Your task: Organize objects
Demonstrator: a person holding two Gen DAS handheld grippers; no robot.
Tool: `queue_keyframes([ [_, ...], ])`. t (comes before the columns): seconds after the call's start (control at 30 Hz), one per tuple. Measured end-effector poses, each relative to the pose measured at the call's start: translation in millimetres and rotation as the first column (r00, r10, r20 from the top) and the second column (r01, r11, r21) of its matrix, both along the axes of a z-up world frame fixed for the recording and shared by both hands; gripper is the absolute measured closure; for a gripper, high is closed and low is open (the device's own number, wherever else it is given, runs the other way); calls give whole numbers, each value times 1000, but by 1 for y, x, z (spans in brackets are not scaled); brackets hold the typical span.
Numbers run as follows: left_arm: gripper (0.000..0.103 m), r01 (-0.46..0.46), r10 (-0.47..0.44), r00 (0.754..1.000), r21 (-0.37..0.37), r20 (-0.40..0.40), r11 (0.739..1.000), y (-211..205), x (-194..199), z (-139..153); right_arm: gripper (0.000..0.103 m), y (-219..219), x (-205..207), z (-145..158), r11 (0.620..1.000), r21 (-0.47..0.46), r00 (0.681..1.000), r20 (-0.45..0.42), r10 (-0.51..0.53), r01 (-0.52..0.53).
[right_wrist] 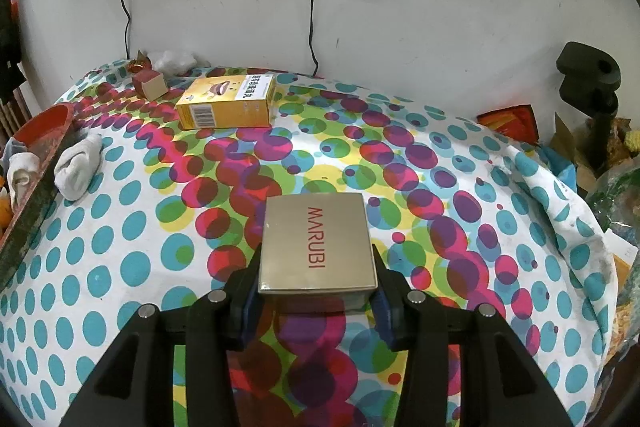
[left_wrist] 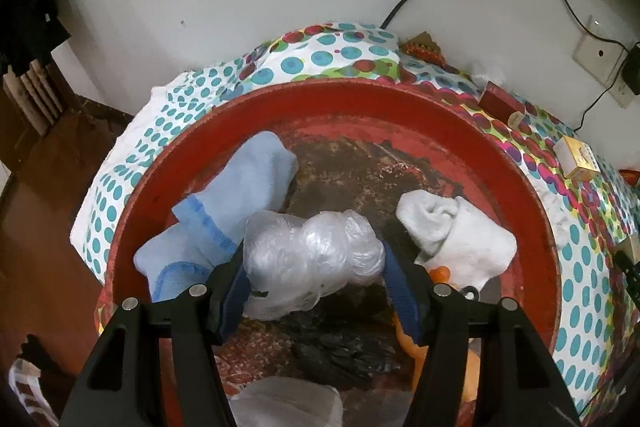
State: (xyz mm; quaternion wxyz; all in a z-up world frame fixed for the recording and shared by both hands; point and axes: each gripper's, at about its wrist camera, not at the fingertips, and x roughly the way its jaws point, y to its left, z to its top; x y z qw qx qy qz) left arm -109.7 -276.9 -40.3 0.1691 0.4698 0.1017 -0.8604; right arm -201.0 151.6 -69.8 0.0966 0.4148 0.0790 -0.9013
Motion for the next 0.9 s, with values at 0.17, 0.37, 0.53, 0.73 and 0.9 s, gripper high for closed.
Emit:
queue_keyframes([
  [0.17, 34, -14, 14, 1000, 25, -21, 1000, -4, 7, 3, 57, -2, 0, 0, 1000, 14, 1000, -4, 0, 0],
  [0.37, 21, -63, 67, 995, 60, -76, 996, -5, 27, 14, 57, -2, 0, 0, 1000, 8, 1000, -2, -1, 1],
  [0.53, 13, -108, 107, 989, 2, -101, 994, -1, 50, 19, 57, -4, 1, 1, 999, 38, 1000, -13, -3, 3],
  [0.73, 13, -147, 144, 986, -31, -78, 989, 1, 71, 7, 57, -10, 4, 4, 999, 40, 1000, -14, -22, 23],
  [0.9, 13, -137, 133, 988, -61, -73, 989, 8, 80, 2, 57, -23, 14, 27, 1000, 6, 999, -45, -4, 4],
])
